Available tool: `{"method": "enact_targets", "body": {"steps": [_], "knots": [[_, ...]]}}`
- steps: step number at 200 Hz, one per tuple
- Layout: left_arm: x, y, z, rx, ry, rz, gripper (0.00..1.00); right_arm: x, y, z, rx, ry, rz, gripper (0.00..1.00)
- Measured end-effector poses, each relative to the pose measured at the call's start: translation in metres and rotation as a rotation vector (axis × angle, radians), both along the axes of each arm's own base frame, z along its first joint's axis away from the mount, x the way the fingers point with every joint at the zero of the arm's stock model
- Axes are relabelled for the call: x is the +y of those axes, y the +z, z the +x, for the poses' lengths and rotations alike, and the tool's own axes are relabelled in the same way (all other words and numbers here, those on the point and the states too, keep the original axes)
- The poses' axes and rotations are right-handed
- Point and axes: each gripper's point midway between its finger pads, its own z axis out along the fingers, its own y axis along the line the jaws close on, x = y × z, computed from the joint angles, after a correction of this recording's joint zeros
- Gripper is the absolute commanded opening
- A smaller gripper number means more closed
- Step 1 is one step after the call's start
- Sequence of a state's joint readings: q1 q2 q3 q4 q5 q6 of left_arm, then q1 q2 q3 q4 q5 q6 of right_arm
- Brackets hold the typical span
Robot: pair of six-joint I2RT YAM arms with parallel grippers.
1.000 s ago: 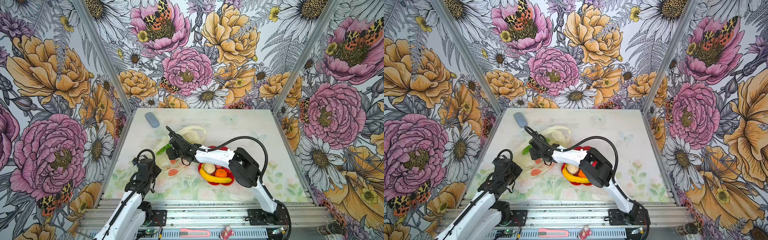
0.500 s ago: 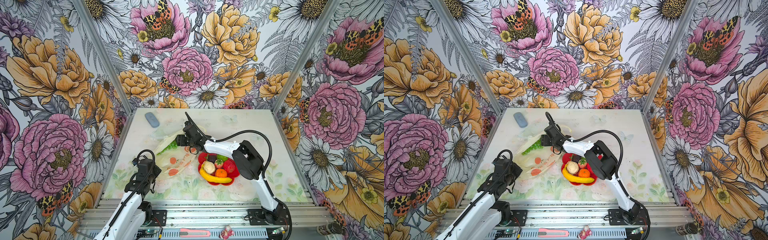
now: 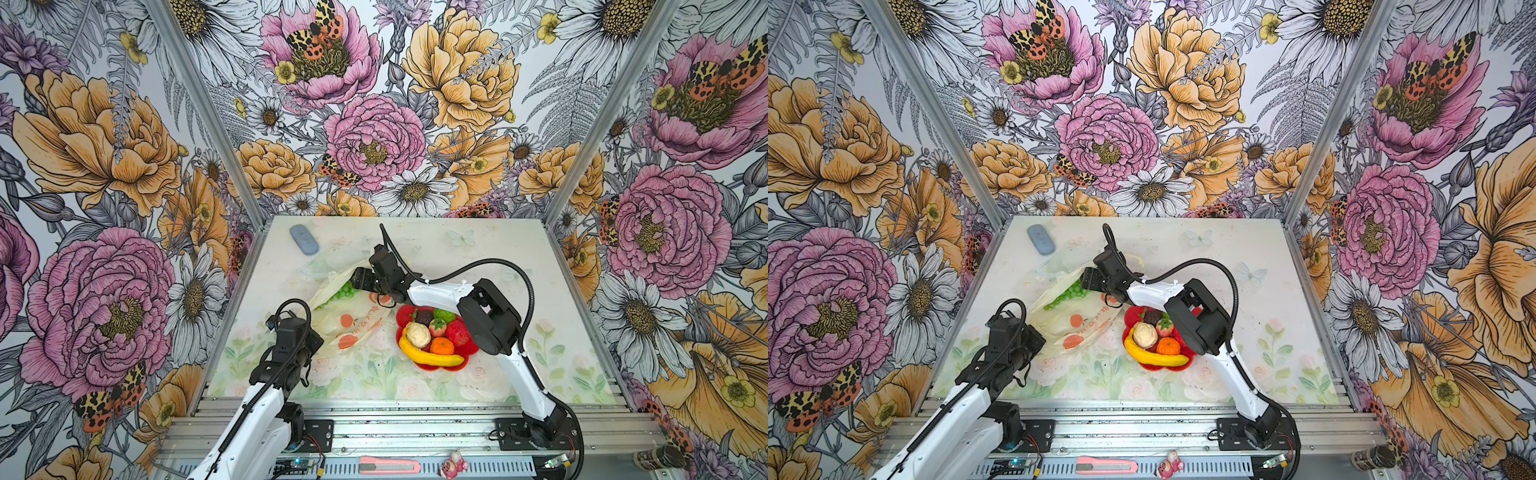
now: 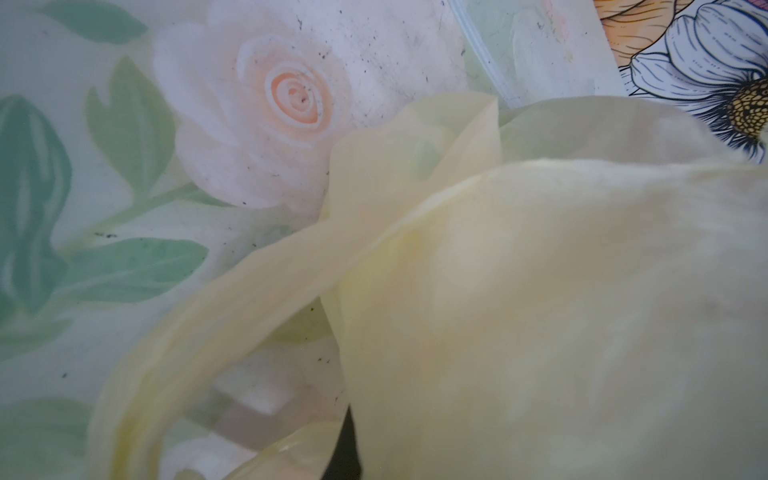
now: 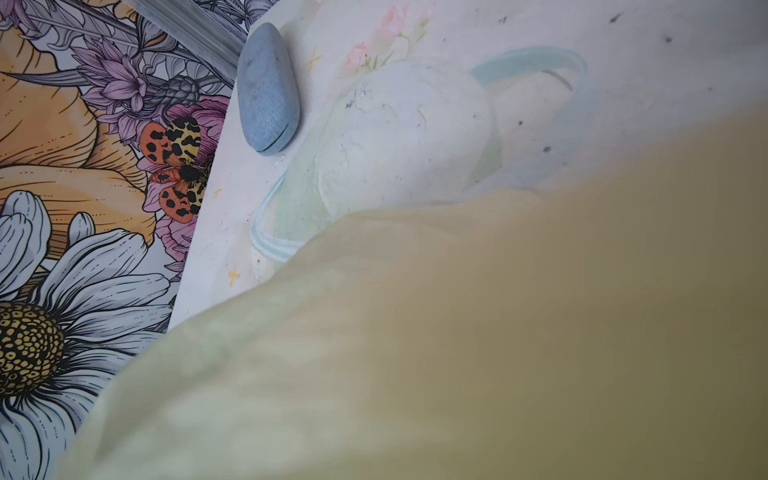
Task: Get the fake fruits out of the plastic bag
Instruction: 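Push the right gripper into the bag and close it on the green grapes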
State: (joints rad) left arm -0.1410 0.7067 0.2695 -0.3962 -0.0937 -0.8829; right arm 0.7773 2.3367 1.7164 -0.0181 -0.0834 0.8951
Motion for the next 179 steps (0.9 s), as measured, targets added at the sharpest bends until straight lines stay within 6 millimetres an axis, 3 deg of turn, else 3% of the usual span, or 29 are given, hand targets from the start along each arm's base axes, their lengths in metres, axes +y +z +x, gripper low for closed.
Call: {"method": "enact_targets", "body": {"steps": [47, 74, 145, 179], "knots": [[-0.002, 0.0, 0.001, -0.006, -0.007, -0.008, 0.0, 0.002, -0.005, 0.001, 0.02, -0.017, 0.013, 0.7], [-0.003, 0.001, 0.002, -0.013, -0.01, -0.011, 0.0, 0.004, -0.02, 0.004, 0.035, -0.021, 0.006, 0.67], [-0.011, -0.001, 0.008, -0.011, -0.059, -0.025, 0.0, 0.022, -0.019, 0.02, 0.009, -0.024, 0.032, 0.65], [-0.016, -0.008, 0.009, 0.012, -0.091, -0.026, 0.0, 0.025, -0.021, 0.03, -0.01, -0.037, 0.019, 0.57]]}}
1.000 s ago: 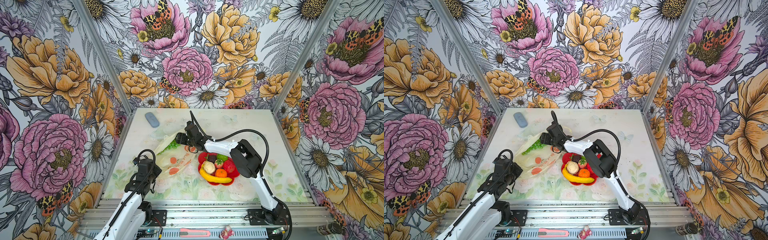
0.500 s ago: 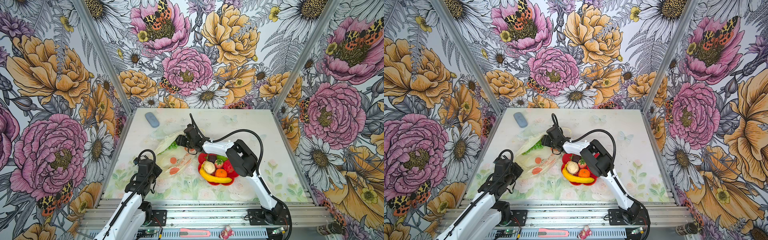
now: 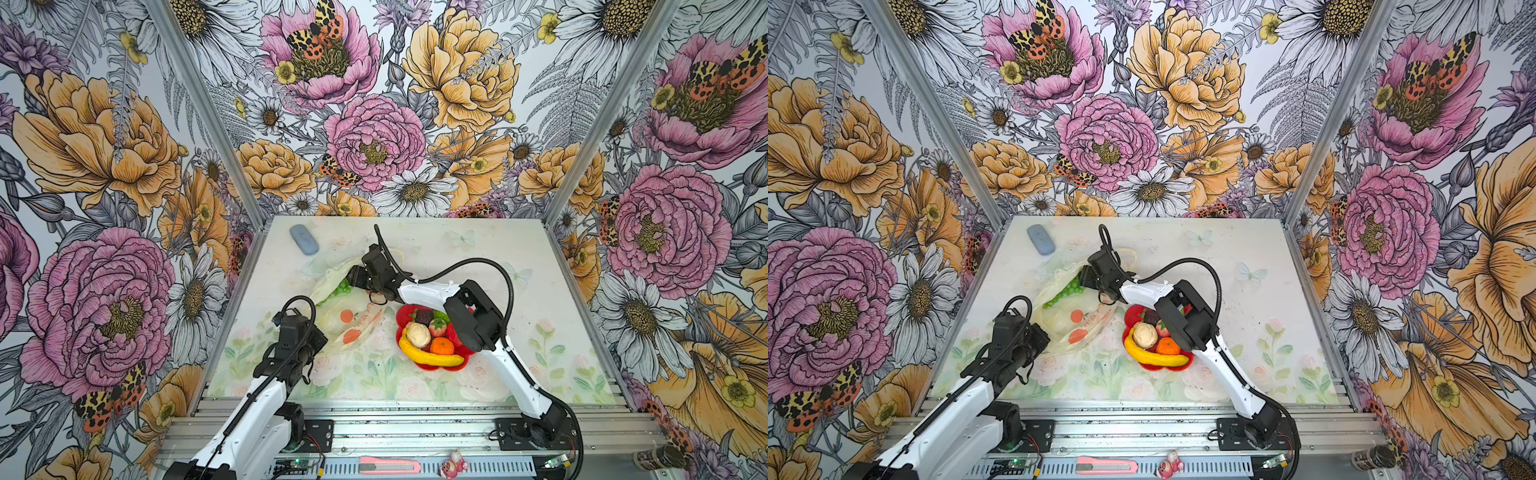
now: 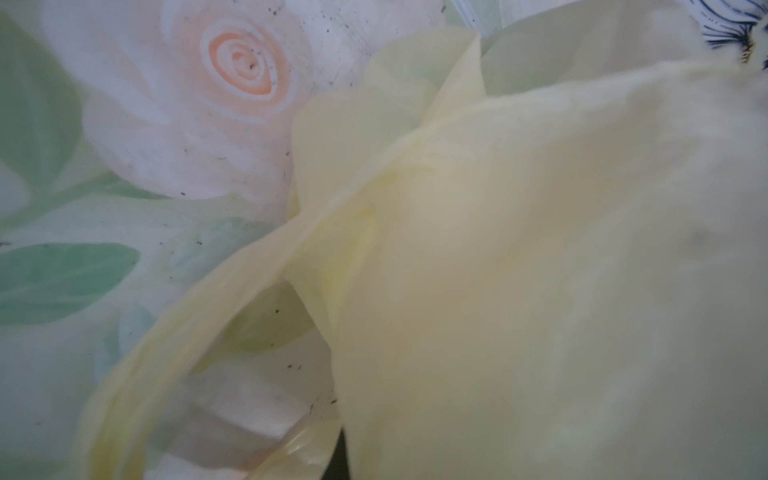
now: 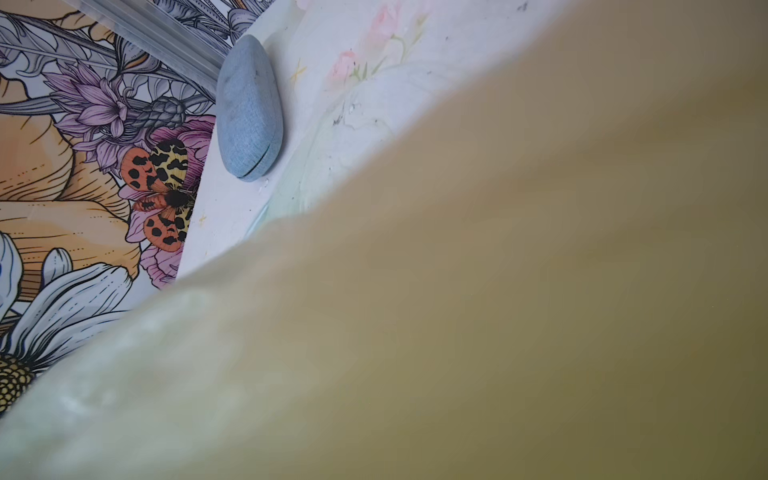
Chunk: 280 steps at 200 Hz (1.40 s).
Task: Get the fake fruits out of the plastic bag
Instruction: 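Push the right gripper into the bag and close it on the green grapes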
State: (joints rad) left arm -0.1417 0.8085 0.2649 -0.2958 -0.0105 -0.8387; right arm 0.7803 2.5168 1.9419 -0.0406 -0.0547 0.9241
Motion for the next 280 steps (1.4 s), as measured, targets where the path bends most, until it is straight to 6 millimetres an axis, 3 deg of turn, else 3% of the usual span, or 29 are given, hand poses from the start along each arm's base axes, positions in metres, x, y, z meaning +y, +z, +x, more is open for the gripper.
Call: {"method": "enact_targets", "body": {"steps": [89, 180, 227, 280], "knots": [[-0.006, -0.006, 0.0, 0.021, -0.043, 0.017, 0.0, 0.005, 0.001, 0.006, -0.056, 0.047, -0.042, 0.4], [-0.012, -0.008, 0.009, 0.035, -0.078, 0.036, 0.0, -0.005, 0.03, -0.003, -0.134, 0.101, -0.095, 0.31], [-0.012, -0.006, 0.018, 0.045, -0.074, 0.042, 0.0, -0.01, 0.036, -0.029, -0.158, 0.143, -0.141, 0.31], [-0.011, 0.003, 0.035, 0.024, -0.055, 0.053, 0.0, -0.012, 0.076, -0.062, -0.256, 0.193, -0.172, 0.31]]}}
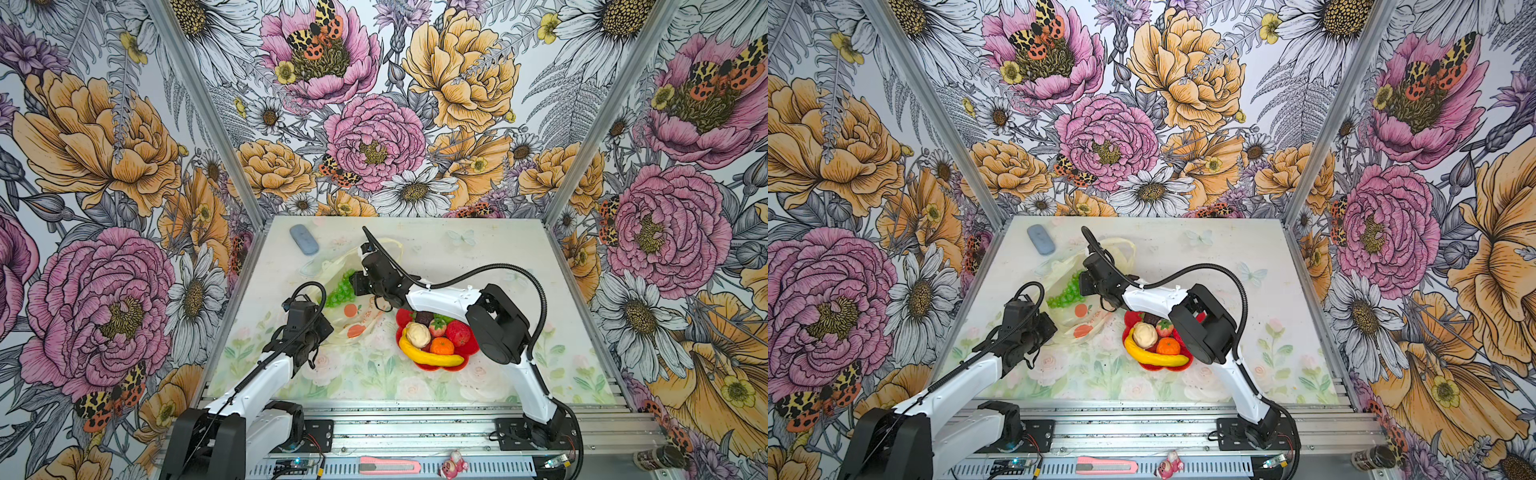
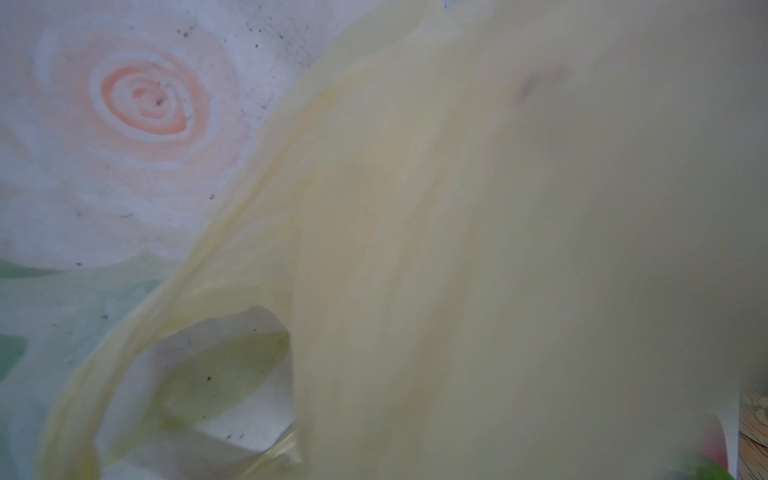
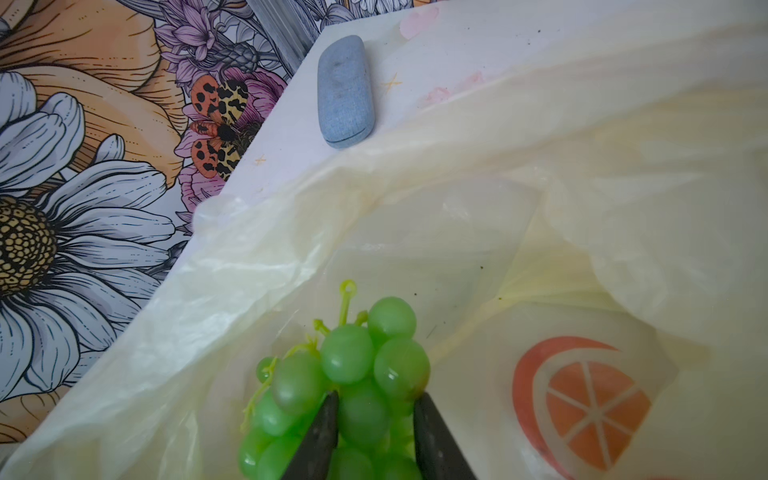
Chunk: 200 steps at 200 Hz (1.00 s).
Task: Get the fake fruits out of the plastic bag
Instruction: 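Lift the green grapes out of the bag with the right gripper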
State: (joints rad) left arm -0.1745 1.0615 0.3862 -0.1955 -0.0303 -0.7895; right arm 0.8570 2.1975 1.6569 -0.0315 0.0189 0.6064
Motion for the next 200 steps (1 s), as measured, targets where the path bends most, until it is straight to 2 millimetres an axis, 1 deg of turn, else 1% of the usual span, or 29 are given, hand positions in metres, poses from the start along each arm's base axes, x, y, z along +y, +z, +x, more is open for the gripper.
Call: {"method": "enact_targets", "body": {"steps": [24, 47, 73, 94, 125, 147, 171, 200], "knots": [[0.0, 0.003, 0.007, -0.006, 0.004, 0.004, 0.0, -0.006, 0.016, -0.008, -0.045, 0.008, -0.011, 0.31], [-0.001, 0.006, 0.013, -0.015, 0.004, 0.002, 0.0, -0.018, 0.029, -0.012, -0.082, 0.001, -0.029, 0.31], [-0.001, 0.005, 0.015, -0.015, 0.006, 0.004, 0.0, -0.034, 0.046, -0.017, -0.126, -0.011, -0.05, 0.31], [0.001, 0.004, 0.017, -0.014, 0.011, 0.005, 0.0, -0.046, 0.069, -0.022, -0.172, -0.017, -0.051, 0.31], [0.003, 0.004, 0.018, -0.02, 0.017, 0.004, 0.0, -0.063, 0.109, -0.029, -0.246, -0.033, -0.031, 0.31], [0.003, 0.005, 0.019, -0.025, 0.018, 0.003, 0.0, -0.075, 0.129, -0.034, -0.285, -0.046, -0.025, 0.31], [0.004, 0.006, 0.02, -0.029, 0.023, 0.003, 0.0, -0.089, 0.138, -0.039, -0.305, -0.062, -0.033, 0.31], [0.004, 0.006, 0.02, -0.03, 0.023, 0.003, 0.0, -0.106, 0.137, -0.046, -0.306, -0.075, -0.06, 0.3]]}}
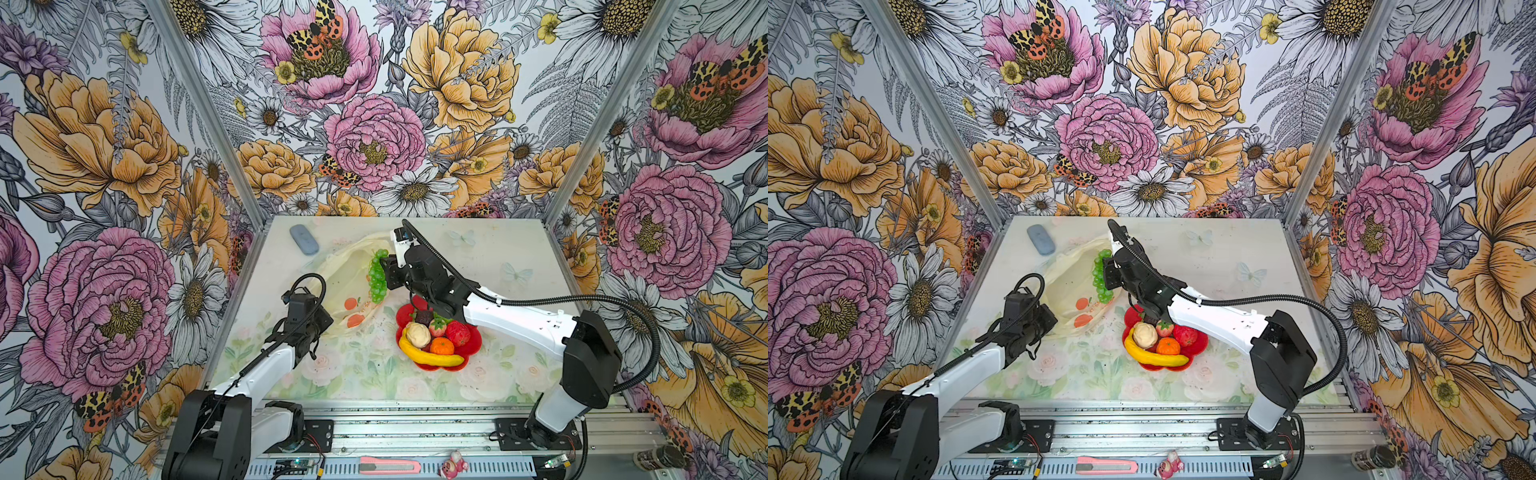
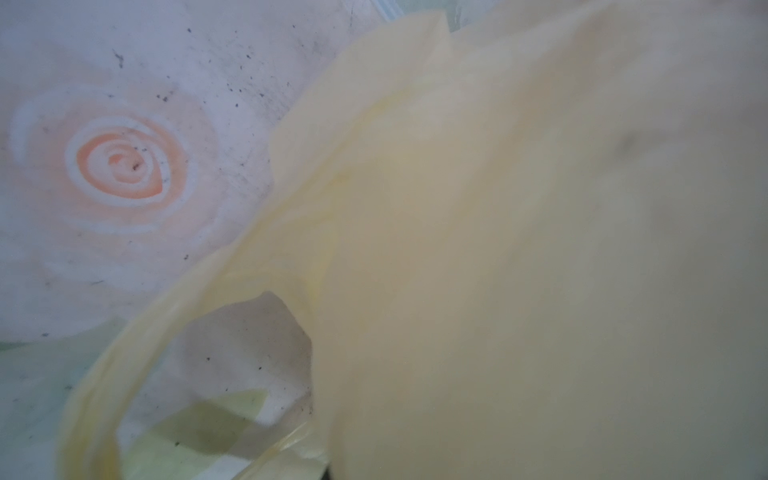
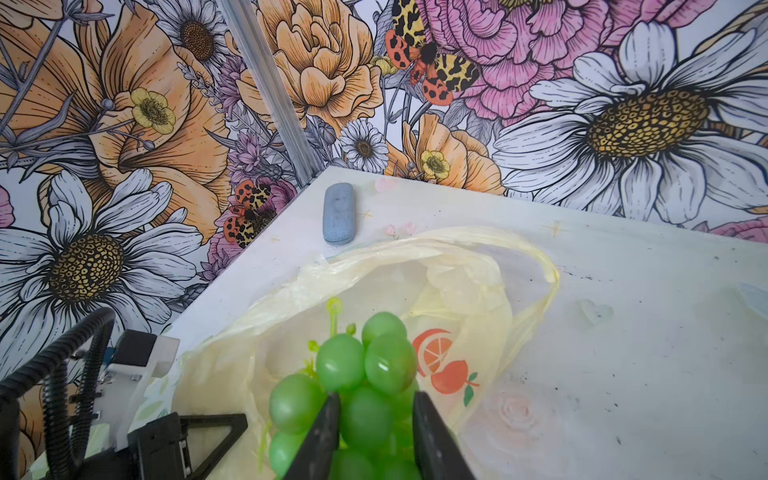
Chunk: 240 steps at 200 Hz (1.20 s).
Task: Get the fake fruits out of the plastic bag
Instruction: 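Lift the green grapes out of the bag with the right gripper, then lower the grapes onto the red plate and open the right gripper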
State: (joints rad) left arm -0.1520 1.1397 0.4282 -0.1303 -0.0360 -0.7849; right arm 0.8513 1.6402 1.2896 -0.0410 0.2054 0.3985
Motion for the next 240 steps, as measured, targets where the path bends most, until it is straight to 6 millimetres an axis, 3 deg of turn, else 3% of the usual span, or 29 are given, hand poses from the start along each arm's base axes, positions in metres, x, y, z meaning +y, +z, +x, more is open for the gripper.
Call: {"method": "enact_targets", "body": {"steps": [94, 148, 184, 240], "knots": [[0.003, 0.0, -0.003, -0.005, 0.002, 0.005, 0.0, -0.045, -0.003, -0.031, 0.02, -0.043, -0.013, 0.29], [0.004, 0.0, -0.003, -0.005, 0.005, 0.007, 0.0, -0.057, -0.038, -0.038, 0.101, -0.085, -0.025, 0.29], [0.004, -0.001, -0.004, 0.002, 0.005, 0.008, 0.0, -0.075, -0.064, -0.038, 0.159, -0.161, -0.042, 0.3], [0.005, -0.002, -0.005, 0.008, 0.005, 0.009, 0.0, -0.103, -0.076, -0.04, 0.188, -0.273, -0.024, 0.29]]}}
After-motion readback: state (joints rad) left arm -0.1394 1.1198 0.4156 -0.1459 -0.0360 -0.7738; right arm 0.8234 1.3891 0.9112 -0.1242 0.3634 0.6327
